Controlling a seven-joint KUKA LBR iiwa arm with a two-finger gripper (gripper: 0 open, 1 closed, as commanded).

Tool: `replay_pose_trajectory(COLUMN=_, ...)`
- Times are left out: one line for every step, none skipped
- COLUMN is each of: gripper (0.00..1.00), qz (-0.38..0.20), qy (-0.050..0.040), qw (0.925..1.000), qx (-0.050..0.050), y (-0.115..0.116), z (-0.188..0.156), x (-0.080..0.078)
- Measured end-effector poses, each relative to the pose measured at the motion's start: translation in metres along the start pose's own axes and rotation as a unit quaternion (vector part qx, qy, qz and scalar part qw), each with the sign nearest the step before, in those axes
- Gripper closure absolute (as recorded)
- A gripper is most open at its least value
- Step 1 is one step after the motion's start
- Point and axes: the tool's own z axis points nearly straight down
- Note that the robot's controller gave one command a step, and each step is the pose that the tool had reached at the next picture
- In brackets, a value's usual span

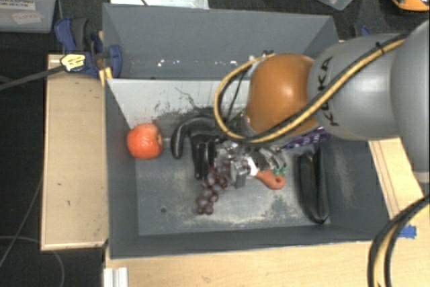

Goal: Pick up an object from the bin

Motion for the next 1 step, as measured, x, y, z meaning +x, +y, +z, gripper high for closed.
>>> replay_pose_trajectory(gripper=1.00, qz=0.002, qy=-0.0004, qw=1.0000, qx=0.000, y=0.0006, z=-0.0470, x=-0.0008)
